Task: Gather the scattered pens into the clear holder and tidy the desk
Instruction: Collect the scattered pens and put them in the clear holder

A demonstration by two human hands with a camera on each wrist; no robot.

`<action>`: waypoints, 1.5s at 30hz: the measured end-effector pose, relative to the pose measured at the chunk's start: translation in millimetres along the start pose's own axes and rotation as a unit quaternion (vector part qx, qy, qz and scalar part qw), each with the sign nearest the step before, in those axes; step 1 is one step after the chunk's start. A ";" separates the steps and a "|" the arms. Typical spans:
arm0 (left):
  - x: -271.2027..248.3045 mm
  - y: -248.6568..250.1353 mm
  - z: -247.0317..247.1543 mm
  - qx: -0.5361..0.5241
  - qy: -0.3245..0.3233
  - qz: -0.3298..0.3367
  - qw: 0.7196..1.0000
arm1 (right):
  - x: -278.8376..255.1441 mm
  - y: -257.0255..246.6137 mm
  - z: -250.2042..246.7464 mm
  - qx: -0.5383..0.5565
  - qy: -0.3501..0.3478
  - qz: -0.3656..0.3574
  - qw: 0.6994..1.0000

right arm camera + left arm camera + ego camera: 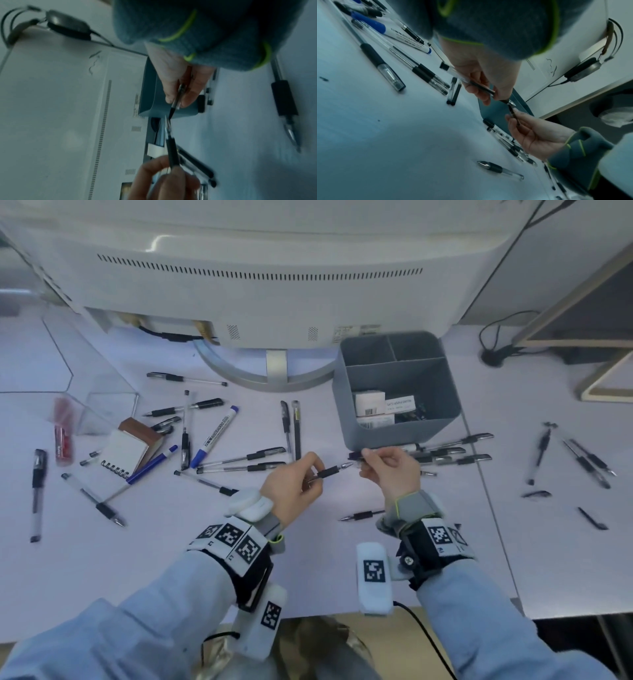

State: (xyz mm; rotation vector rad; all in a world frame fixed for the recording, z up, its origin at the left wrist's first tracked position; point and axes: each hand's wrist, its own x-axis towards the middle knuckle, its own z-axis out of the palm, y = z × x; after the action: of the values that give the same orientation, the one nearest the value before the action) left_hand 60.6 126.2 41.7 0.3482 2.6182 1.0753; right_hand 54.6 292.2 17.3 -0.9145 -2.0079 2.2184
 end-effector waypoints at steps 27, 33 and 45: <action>26.9 -1.9 -0.9 0.100 -0.082 -0.068 0.989 | -6.6 43.2 -44.4 -0.610 -0.263 -0.349 0.661; 30.9 5.0 16.2 -0.198 -0.057 -0.139 0.969 | 2.9 6.8 -20.2 -0.391 -0.114 -0.195 0.892; 31.1 -15.2 1.6 -0.324 -0.111 -0.182 0.922 | 9.4 6.0 -43.0 -0.535 0.007 0.026 0.844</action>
State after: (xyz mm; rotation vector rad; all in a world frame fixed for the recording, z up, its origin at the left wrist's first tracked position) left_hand 30.5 126.8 24.4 -0.1542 1.8795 1.5558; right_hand 67.2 333.7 7.7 -0.9570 -3.2160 0.8915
